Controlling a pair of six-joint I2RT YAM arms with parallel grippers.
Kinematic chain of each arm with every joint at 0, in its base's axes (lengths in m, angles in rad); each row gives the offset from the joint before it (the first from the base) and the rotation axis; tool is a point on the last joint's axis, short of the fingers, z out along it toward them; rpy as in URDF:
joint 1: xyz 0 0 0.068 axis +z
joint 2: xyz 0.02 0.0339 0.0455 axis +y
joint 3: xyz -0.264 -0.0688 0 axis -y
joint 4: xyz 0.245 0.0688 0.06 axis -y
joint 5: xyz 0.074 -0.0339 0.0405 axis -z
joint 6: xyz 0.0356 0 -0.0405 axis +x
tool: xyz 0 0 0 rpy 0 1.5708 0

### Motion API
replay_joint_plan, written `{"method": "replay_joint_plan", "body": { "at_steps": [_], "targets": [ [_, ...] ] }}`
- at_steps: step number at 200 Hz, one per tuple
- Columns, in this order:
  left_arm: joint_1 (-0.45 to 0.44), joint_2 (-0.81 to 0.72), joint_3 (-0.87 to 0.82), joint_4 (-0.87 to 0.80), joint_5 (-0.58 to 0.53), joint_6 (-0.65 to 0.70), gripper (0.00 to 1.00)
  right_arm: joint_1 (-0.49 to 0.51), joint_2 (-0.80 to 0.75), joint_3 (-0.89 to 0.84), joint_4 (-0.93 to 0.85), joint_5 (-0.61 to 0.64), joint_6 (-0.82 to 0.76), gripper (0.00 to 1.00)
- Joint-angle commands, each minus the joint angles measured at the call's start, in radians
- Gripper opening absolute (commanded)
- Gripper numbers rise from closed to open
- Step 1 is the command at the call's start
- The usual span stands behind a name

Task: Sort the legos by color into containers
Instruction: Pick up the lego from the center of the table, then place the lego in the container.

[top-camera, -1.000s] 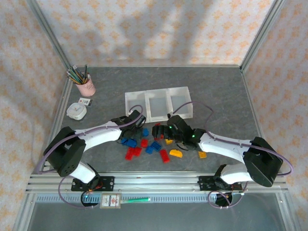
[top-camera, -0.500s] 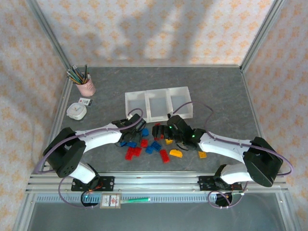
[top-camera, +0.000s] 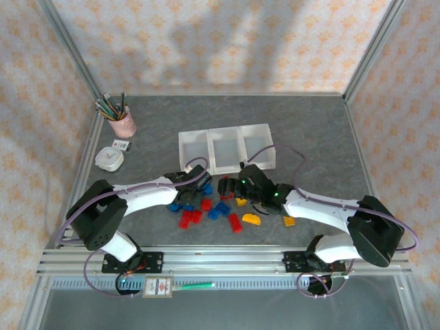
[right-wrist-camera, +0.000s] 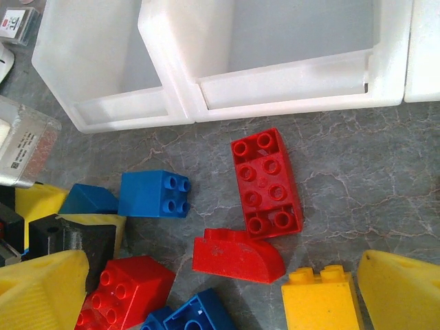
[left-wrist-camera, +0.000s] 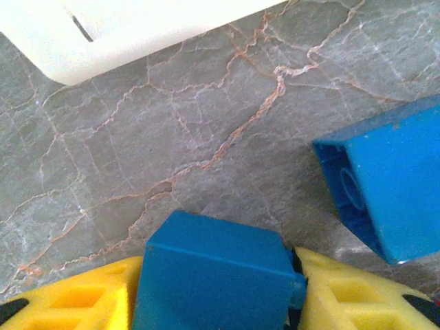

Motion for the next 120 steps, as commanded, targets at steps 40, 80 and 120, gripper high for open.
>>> {"method": "replay_joint_plan", "body": {
  "at_steps": [40, 80, 120],
  "targets": [
    [-0.006, -0.134, 0.029, -0.072, -0.065, -0.026, 0.46, 0.003, -0.044, 0.047, -0.011, 0.043, -0.019, 1.00],
    [-0.001, -0.218, 0.093, -0.069, -0.096, 0.018, 0.44, -0.008, -0.052, 0.099, -0.024, 0.028, -0.010, 1.00],
    [0.058, -0.110, 0.258, -0.039, -0.167, 0.034, 0.40, -0.046, -0.027, 0.131, 0.004, 0.029, -0.010, 1.00]
  ]
}}
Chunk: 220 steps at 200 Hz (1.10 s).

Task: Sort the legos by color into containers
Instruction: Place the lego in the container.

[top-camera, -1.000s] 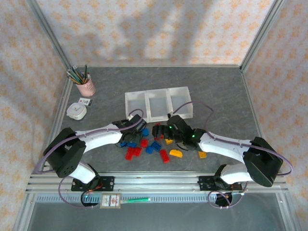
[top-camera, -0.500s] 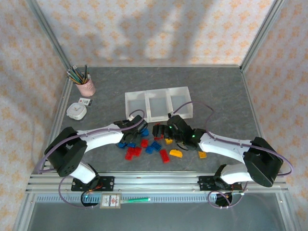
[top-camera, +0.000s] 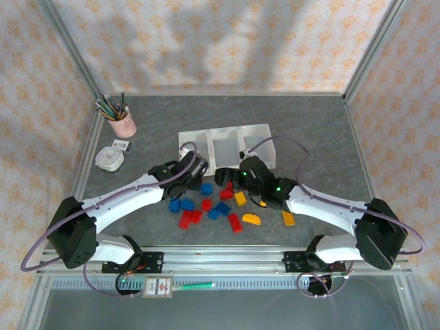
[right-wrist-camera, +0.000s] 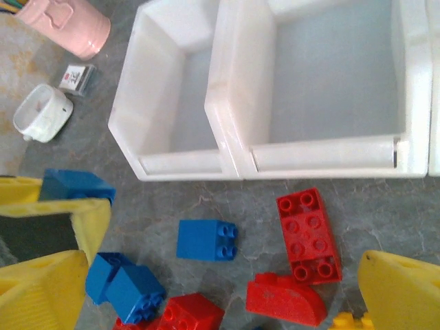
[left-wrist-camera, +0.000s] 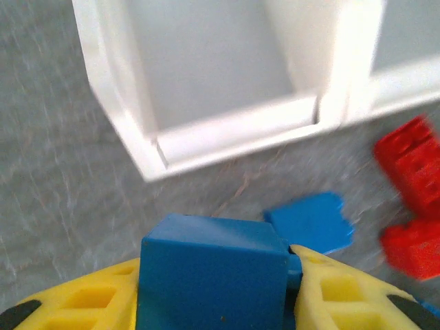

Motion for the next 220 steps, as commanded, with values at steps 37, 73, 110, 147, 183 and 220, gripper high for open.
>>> {"method": "replay_joint_plan", "body": {
  "at_steps": [37, 73, 110, 147, 183, 220],
  "targets": [
    [0.124, 0.218, 0.220, 0.054, -0.105, 0.052, 0.38, -0.085, 0.016, 0.028, 0.009, 0.033, -0.003, 1.00],
    [0.178, 0.354, 0.306, 0.123, -0.091, 0.097, 0.38, -0.096, -0.006, 0.019, 0.024, 0.070, -0.039, 1.00],
    [0.231, 0.469, 0.380, 0.132, -0.063, 0.107, 0.42, -0.098, -0.003, 0.044, 0.020, 0.082, -0.066, 1.00],
    [0.242, 0.536, 0.461, 0.122, -0.050, 0.124, 0.51, -0.097, -0.003, 0.048, 0.027, 0.073, -0.069, 1.00],
    [0.248, 0.578, 0.499, 0.098, -0.046, 0.140, 0.61, -0.097, -0.013, 0.055, 0.017, 0.083, -0.080, 1.00],
    [0.247, 0.497, 0.477, 0.063, -0.011, 0.128, 0.61, -0.098, -0.022, 0.072, 0.000, 0.056, -0.094, 1.00]
  ]
}}
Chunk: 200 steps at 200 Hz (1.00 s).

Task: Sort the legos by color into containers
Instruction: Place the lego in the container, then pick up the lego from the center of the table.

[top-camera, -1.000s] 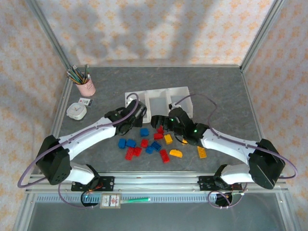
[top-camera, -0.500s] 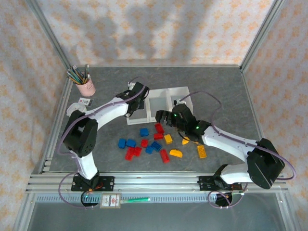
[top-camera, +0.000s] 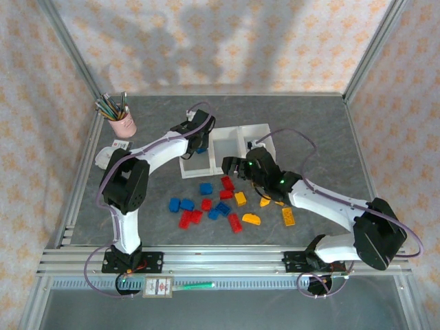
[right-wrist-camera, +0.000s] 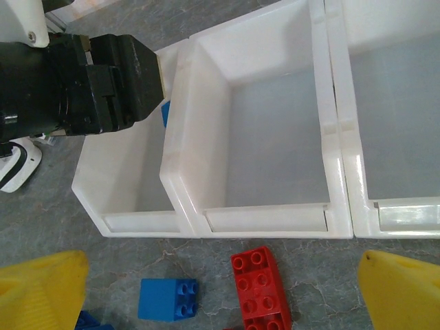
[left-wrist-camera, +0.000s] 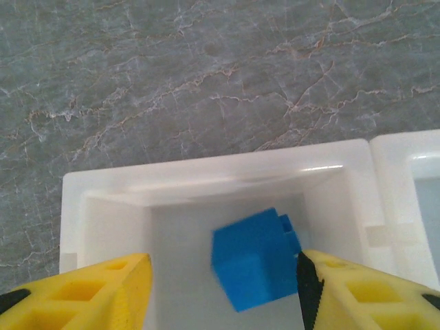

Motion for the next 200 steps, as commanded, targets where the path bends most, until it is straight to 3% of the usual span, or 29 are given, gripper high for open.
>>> {"method": "replay_joint_plan", "body": {
  "at_steps": [1, 41, 85, 116, 153, 200],
  "targets": [
    [0.005, -0.072, -0.001, -0.053, 0.037, 0.007, 0.61, -0.005, -0.032, 0.045, -0.008, 0.010, -0.025, 1.00],
    [-0.034, -0.276, -0.175, -0.021, 0.104, -0.044, 0.62, -0.006, -0.032, 0.033, -0.039, -0.062, -0.044, 1.00],
    [-0.122, -0.463, -0.360, -0.071, 0.045, -0.172, 0.66, -0.005, -0.048, -0.039, -0.020, -0.151, -0.073, 1.00],
    [-0.175, -0.550, -0.477, -0.082, 0.065, -0.291, 0.69, -0.004, -0.066, -0.101, 0.001, -0.198, -0.091, 1.00],
    [-0.263, -0.592, -0.592, -0.032, 0.115, -0.414, 0.73, -0.004, -0.085, -0.170, 0.032, -0.191, -0.101, 1.00],
    [-0.306, -0.500, -0.610, 0.055, 0.165, -0.461, 0.77, -0.003, -0.083, -0.195, 0.044, -0.147, -0.093, 1.00]
  ]
}}
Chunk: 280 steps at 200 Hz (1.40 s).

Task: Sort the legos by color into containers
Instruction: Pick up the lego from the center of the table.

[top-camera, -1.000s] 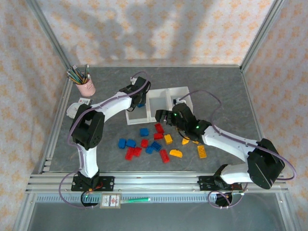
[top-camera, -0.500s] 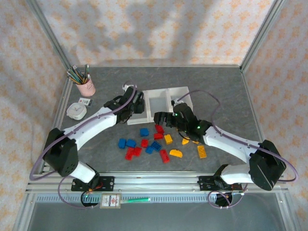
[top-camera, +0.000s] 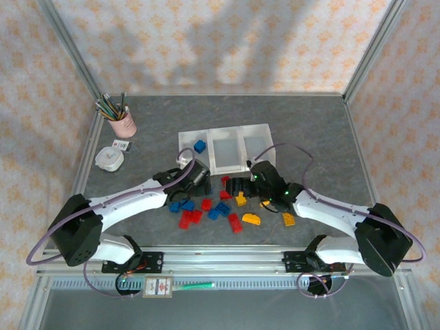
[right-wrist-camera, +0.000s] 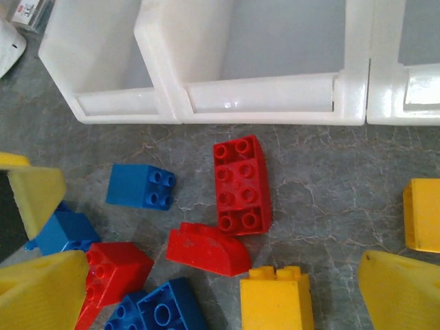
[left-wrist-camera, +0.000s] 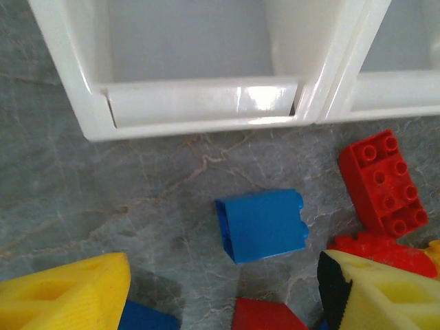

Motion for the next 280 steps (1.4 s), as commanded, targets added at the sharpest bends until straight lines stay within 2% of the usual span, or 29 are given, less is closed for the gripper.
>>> {"method": "replay_joint_plan", "body": {
  "at_steps": [1, 40, 103, 185, 234, 280],
  "targets": [
    [-0.020, 0.045, 0.000, 0.071, 0.027, -0.056, 0.77, -0.002, -0.021, -0.010, 0.039, 0.038, -0.013, 1.00],
    [-0.027, 0.140, 0.030, 0.114, 0.010, -0.058, 0.82, -0.003, -0.027, -0.018, 0.042, 0.061, -0.014, 1.00],
    [-0.025, 0.253, 0.063, 0.141, -0.050, -0.065, 0.80, -0.003, -0.022, -0.025, 0.061, 0.062, -0.011, 1.00],
    [-0.025, 0.314, 0.084, 0.185, -0.051, -0.056, 0.61, -0.002, -0.006, -0.023, 0.072, 0.060, -0.011, 1.00],
    [-0.027, 0.263, 0.039, 0.195, -0.038, -0.048, 0.47, -0.003, -0.002, -0.005, 0.067, 0.057, -0.014, 1.00],
    [-0.028, 0.159, 0.004, 0.140, -0.003, -0.005, 0.44, -0.003, -0.004, 0.030, 0.046, 0.038, -0.012, 1.00]
  ]
}}
